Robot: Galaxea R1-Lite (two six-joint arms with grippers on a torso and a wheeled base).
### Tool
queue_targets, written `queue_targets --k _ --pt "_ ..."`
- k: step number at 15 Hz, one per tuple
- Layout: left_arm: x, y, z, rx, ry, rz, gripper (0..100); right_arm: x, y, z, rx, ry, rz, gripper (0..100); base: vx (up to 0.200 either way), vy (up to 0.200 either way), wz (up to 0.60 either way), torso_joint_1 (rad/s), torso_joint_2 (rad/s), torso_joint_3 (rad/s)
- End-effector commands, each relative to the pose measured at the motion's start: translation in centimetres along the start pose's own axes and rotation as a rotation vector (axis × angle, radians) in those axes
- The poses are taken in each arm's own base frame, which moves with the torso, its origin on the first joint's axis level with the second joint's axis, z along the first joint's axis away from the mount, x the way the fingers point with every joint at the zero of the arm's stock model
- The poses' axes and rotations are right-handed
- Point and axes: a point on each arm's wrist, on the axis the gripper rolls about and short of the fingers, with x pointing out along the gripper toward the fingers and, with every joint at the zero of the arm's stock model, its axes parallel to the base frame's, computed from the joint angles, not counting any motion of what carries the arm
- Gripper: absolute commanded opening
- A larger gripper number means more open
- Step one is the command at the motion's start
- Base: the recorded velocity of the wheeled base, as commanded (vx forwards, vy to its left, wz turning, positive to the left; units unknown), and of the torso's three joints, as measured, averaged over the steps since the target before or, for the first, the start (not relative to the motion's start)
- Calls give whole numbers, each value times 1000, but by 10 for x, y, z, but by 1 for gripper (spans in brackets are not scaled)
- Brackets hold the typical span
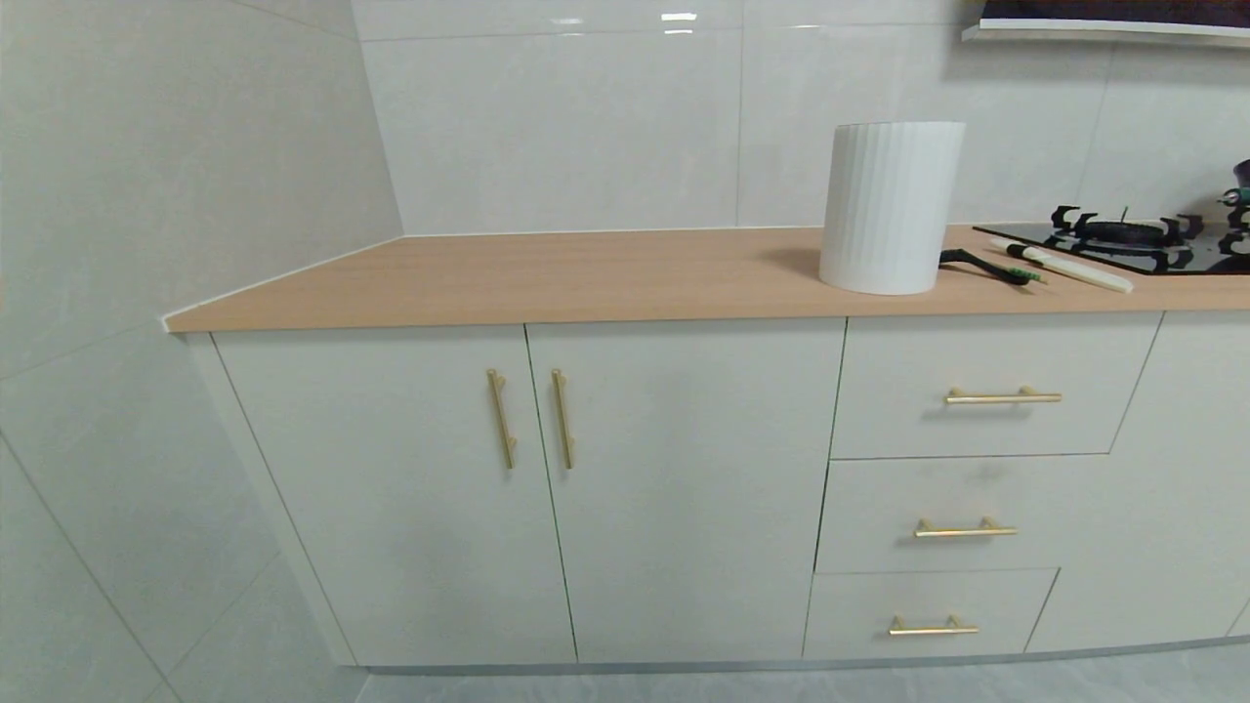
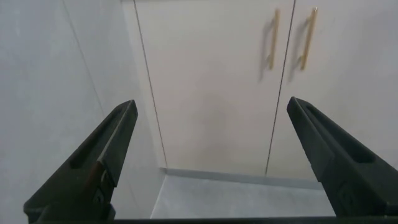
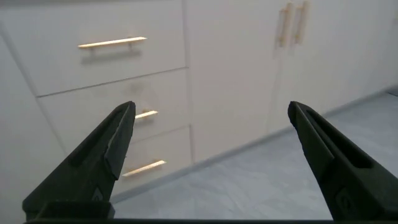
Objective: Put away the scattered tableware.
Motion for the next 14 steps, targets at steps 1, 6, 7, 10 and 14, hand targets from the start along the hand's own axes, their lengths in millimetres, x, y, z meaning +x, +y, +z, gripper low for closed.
queue_targets --k 1,6,7,10,14 --pt "5 -3 -18 15 4 -43 100 8 9 -21 19 -42 171 100 0 0 0 0 0 0" --pt "5 -7 -23 -16 23 -176 100 7 14 -30 39 38 388 100 0 0 0 0 0 0" --pt "5 -7 -23 -26 24 -178 100 7 14 -30 40 38 388 100 0 0 0 0 0 0" --pt "5 -7 -23 -46 25 -174 100 7 14 -30 39 38 391 100 0 0 0 0 0 0" --pt "5 -7 -23 -56 25 -173 100 6 14 -30 41 36 391 100 0 0 0 0 0 0"
